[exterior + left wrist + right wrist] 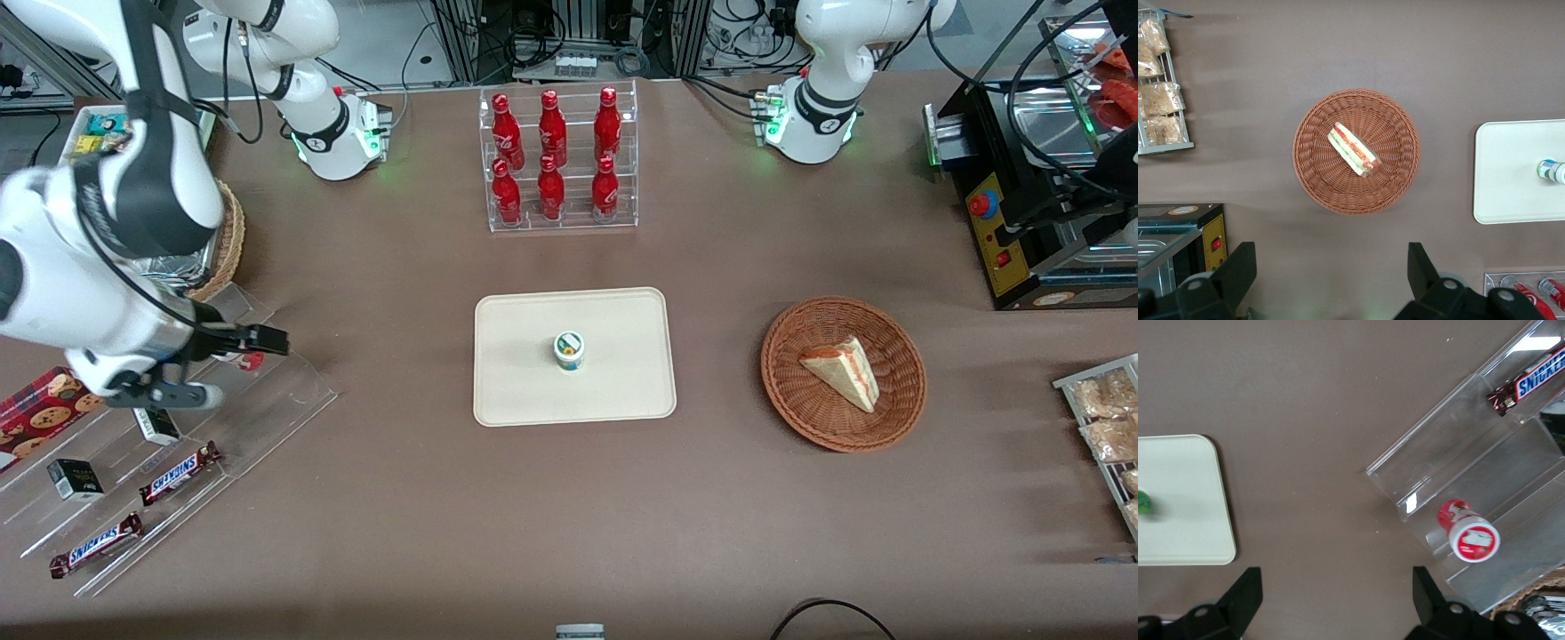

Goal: Place green gum on tray

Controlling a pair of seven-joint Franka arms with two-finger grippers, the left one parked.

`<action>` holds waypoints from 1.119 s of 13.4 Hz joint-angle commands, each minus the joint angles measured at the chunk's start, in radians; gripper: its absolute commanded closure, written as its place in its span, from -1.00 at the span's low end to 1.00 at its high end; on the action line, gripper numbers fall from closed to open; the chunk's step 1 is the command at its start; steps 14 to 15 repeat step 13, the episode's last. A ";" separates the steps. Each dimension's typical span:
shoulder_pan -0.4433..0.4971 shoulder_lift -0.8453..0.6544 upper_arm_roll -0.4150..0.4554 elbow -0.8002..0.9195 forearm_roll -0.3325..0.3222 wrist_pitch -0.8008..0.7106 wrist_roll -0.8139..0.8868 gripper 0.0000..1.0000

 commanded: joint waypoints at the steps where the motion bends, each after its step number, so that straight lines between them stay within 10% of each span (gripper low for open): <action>1: -0.053 -0.111 0.015 -0.085 -0.030 -0.018 -0.084 -1.00; 15: -0.147 -0.193 0.008 -0.014 -0.076 -0.253 -0.098 -1.00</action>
